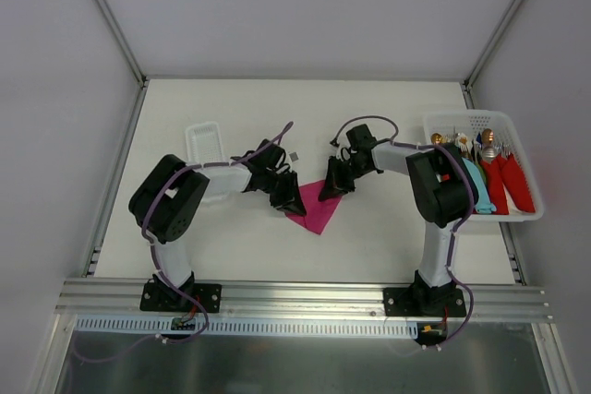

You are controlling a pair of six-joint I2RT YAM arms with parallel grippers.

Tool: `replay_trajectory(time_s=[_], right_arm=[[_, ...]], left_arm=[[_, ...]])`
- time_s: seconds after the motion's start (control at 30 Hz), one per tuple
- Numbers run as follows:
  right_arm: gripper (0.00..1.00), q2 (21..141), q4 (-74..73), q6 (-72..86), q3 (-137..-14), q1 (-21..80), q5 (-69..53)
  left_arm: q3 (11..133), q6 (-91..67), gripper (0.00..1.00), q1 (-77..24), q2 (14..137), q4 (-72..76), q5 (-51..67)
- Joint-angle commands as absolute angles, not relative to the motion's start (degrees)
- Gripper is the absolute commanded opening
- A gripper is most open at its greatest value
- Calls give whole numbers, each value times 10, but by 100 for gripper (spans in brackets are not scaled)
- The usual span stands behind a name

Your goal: Place the utensils on the paper napkin and roll it up

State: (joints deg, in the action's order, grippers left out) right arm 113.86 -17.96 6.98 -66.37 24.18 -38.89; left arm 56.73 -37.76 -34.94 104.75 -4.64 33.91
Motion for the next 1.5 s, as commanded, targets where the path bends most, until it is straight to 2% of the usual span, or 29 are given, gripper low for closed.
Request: replay_trajectory(time_s=[0.0,0.37,0.67,0.93,1.23,1.47], right_arm=[[4,1167,-178,101,-635,239,-337],[7,1165,-125,180,-609,236,-362],[8,1118,-124,134,-612,227,-374],[26,1093,-175,34,-662,221,-408],[26,1094,-175,46,-688,228,-425],[22,1103,-147,77,-683,244,-439]], left_arm=[[539,-467,13,-360,1033,37,332],[476,-576,10,-366,1032,85,239],[506,-530,6,-331,1060,4,218],[619,-385,6,-301,1091,-129,231],[643,-368,8,-301,1121,-148,239],[642,-373,8,-301,1129,-149,238]])
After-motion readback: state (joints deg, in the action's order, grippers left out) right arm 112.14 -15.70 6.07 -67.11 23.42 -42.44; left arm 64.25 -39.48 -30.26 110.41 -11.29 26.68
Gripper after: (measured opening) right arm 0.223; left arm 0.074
